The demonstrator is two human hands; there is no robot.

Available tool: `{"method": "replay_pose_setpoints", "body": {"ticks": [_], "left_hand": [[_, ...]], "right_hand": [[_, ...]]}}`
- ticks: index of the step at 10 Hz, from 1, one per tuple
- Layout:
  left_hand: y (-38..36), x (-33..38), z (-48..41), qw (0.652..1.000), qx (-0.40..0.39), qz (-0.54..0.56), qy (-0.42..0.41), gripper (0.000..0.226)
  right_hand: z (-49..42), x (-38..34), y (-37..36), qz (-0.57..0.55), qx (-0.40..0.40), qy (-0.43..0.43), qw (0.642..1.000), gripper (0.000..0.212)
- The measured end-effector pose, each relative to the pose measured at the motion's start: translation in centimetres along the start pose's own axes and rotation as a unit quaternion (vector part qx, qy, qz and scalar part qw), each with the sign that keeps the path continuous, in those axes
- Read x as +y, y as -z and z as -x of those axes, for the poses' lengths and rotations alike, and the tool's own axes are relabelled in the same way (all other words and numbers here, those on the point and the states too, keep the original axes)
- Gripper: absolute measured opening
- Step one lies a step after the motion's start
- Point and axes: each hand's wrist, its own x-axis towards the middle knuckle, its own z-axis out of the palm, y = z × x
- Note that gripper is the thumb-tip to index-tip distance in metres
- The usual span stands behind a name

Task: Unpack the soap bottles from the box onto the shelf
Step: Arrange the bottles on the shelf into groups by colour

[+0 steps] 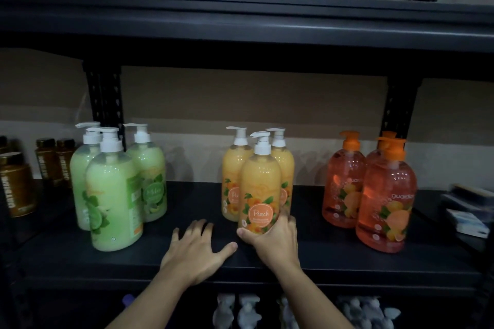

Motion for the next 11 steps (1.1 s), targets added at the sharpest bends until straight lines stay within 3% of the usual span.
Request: {"method": "replay_pose_setpoints", "body": {"ticks": [8,10,11], "left_hand": [[-0.38,-0.07,0.01,1.000,0.014,0.014,0.002,0.093],[-0.50,-0.05,-0.29,0.999,0.012,0.040,-0.001,0.110],[-0.54,-0.82,-0.45,0.988,0.022,0.151,-0.019,0.085]], "right_hand": [[-0.57,0.88,-0.16,-0.002,-0.003,0.010,1.000,0.112],[-0.52,0.85,0.21,-0.008,-0.012,0.015,1.000,0.126],[-0.08,0.65,0.65,-0.039,-0.011,0.034,0.999,0.136]]}}
